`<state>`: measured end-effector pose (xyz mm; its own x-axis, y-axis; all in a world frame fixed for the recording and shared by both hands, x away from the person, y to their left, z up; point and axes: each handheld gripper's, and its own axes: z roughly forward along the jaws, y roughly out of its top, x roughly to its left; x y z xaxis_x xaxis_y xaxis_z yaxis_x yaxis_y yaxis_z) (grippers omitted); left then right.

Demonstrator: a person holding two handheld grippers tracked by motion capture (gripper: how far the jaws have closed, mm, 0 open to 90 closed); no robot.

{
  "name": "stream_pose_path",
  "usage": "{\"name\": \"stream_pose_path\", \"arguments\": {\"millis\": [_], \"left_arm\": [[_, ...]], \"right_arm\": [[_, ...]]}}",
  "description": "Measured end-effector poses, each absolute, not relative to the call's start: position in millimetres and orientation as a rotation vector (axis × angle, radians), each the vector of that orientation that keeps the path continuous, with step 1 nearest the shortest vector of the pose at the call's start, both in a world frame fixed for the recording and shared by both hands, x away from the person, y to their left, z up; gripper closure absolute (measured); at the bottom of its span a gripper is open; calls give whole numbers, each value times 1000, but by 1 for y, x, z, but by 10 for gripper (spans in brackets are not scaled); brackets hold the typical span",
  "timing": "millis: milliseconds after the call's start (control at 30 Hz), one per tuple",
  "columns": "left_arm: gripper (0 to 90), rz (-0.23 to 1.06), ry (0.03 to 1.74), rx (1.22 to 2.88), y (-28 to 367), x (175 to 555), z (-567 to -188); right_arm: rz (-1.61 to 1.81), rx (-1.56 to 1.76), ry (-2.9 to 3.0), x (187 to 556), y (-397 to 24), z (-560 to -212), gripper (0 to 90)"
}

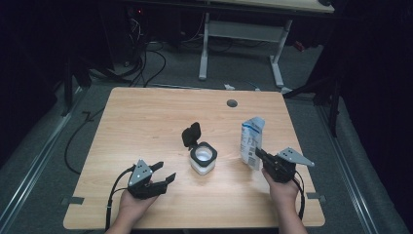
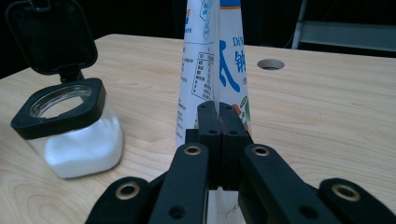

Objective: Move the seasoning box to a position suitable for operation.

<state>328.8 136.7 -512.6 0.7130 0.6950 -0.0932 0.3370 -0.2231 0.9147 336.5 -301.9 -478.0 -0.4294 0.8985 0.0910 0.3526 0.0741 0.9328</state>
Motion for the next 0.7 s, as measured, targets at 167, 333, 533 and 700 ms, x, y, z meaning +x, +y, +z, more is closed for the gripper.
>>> {"name": "stream_pose_path", "arguments": {"millis": [167,333,533,700], "left_arm": [[353,418,825,1831,140,328,-516],[351,410,832,1825,143,326,-518],[351,412,841,1812,148,324,-517],[350,427,847,1829,150,322,-517]], "right_arm": [[1353,1247,1808,340,-304,-489,900],[1350,1245,1800,338,-306,-499,900],[1347,1255,1795,334,-310,-502,896],[1348,1256,1794,329,-310,-505,886]]}}
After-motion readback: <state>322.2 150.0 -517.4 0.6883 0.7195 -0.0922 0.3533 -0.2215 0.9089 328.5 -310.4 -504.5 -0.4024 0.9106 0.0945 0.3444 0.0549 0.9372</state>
